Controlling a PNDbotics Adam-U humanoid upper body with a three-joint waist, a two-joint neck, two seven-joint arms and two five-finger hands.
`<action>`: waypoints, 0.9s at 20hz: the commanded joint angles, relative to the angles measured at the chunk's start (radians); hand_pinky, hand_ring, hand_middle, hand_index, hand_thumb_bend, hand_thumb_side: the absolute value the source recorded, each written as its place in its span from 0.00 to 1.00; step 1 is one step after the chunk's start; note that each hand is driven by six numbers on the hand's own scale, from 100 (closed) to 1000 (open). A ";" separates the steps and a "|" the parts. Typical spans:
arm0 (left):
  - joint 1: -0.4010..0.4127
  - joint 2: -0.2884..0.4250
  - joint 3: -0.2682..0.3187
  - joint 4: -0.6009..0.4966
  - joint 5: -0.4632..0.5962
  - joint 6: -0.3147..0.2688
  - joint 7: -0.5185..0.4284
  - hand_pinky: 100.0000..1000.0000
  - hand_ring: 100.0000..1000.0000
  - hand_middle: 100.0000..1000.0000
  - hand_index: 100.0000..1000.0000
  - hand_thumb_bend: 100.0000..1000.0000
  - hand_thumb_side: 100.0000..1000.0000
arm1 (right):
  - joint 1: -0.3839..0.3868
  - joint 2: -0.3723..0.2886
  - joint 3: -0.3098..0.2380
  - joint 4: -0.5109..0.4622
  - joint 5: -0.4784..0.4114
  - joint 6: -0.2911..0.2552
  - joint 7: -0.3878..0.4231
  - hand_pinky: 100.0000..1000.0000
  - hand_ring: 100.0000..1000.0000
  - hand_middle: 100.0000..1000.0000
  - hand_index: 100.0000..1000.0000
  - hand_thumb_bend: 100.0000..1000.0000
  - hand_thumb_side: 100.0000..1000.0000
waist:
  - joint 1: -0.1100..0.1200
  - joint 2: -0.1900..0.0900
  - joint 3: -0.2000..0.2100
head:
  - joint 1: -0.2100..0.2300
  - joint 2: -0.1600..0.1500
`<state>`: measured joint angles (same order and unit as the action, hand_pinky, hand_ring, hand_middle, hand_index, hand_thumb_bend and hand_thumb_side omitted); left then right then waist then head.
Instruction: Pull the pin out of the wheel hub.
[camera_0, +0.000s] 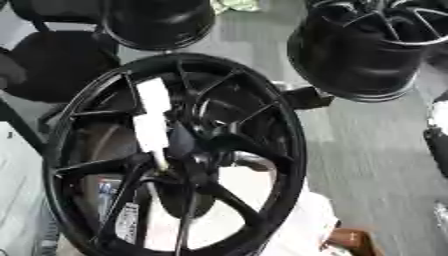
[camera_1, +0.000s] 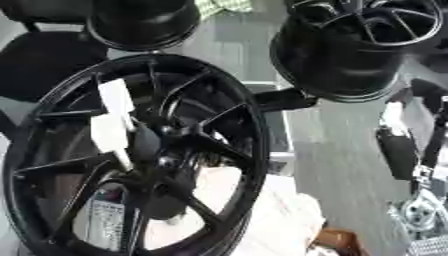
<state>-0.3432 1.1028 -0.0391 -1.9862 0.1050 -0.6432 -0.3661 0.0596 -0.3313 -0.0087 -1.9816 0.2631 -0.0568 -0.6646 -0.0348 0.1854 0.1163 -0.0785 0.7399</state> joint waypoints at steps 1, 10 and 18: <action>-0.062 0.091 -0.019 -0.014 -0.047 -0.013 -0.029 0.77 0.73 0.71 0.79 0.00 0.16 | -0.002 -0.027 0.001 -0.018 0.008 0.001 0.004 0.84 0.77 0.56 0.68 0.00 0.34 | 0.006 -0.008 -0.005 | -0.004 -0.014; -0.306 0.106 -0.142 -0.014 -0.175 0.110 -0.430 0.77 0.74 0.69 0.80 0.00 0.25 | -0.004 -0.032 0.012 -0.018 0.007 0.004 0.014 0.84 0.76 0.56 0.68 0.00 0.35 | 0.009 0.002 -0.018 | 0.003 -0.031; -0.508 0.022 -0.235 0.018 -0.259 0.188 -0.532 0.77 0.75 0.70 0.80 0.00 0.22 | -0.011 -0.033 0.021 -0.018 0.007 0.004 0.021 0.84 0.76 0.56 0.68 0.00 0.36 | 0.007 0.019 -0.037 | 0.014 -0.053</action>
<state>-0.8329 1.1191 -0.2717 -1.9750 -0.1369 -0.3392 -0.7738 0.0535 -0.3397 0.0131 -1.9816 0.2652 -0.0504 -0.6469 -0.0304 0.2168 0.0800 -0.0661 0.7010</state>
